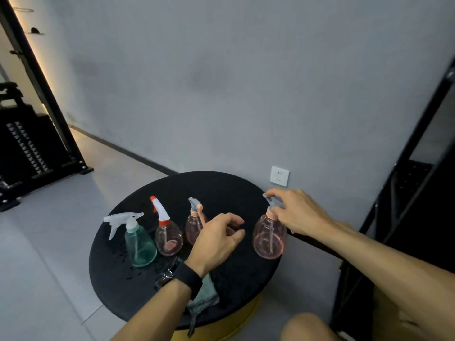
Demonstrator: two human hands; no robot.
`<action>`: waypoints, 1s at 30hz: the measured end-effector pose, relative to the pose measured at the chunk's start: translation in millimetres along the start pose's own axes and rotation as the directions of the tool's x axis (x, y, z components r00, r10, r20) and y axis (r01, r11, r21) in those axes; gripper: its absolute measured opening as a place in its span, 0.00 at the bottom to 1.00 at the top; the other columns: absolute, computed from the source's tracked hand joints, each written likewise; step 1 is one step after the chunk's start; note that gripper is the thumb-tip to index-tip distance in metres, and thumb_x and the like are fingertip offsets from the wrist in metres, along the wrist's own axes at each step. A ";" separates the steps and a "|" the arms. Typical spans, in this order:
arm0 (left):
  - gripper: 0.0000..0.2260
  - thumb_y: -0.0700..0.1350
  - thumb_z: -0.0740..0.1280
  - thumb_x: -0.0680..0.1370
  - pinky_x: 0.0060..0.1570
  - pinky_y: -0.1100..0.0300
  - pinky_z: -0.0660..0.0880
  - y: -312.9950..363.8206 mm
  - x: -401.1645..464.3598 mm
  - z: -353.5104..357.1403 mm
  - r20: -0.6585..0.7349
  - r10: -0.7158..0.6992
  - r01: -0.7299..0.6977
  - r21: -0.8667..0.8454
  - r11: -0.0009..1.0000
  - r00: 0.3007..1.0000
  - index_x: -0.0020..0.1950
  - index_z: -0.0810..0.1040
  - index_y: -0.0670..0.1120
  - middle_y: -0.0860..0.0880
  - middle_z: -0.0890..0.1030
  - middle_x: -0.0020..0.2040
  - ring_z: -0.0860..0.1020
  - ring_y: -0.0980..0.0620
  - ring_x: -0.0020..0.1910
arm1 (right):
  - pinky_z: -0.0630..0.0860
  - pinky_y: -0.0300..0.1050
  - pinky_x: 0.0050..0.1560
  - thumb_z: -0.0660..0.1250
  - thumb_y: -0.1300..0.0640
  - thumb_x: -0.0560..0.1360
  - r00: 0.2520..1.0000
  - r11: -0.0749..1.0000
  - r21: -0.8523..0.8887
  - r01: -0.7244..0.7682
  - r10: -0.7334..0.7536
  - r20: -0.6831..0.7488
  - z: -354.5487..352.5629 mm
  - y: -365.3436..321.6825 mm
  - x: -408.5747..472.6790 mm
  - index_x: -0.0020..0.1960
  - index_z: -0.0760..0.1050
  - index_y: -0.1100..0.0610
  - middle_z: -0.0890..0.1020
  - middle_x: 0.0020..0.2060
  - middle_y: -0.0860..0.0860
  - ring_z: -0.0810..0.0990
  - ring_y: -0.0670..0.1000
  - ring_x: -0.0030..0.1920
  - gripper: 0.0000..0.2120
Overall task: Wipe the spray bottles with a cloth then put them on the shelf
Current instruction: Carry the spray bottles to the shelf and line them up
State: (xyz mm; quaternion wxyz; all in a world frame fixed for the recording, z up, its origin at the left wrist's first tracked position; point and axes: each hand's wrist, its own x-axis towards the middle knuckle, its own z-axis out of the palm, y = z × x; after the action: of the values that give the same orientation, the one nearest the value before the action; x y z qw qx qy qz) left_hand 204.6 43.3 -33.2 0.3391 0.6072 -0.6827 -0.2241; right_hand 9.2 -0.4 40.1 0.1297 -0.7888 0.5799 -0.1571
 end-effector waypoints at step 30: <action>0.09 0.49 0.70 0.80 0.52 0.63 0.79 211.8 -10.2 109.2 0.227 0.327 -0.285 -0.200 0.938 0.917 0.60 0.78 0.56 0.60 0.79 0.57 0.79 0.62 0.52 | 0.78 0.40 0.31 0.65 0.60 0.76 0.931 0.948 -0.017 -0.317 0.307 -0.196 -159.4 156.5 -161.8 0.67 0.74 0.50 0.81 0.50 0.53 0.82 0.51 0.37 0.20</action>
State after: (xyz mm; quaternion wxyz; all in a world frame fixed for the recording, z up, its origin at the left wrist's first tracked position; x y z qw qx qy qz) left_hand -18.8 76.1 43.8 0.3272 0.4289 -0.7868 -0.2999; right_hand -236.1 104.6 110.0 0.0775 -0.6709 0.7112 -0.1952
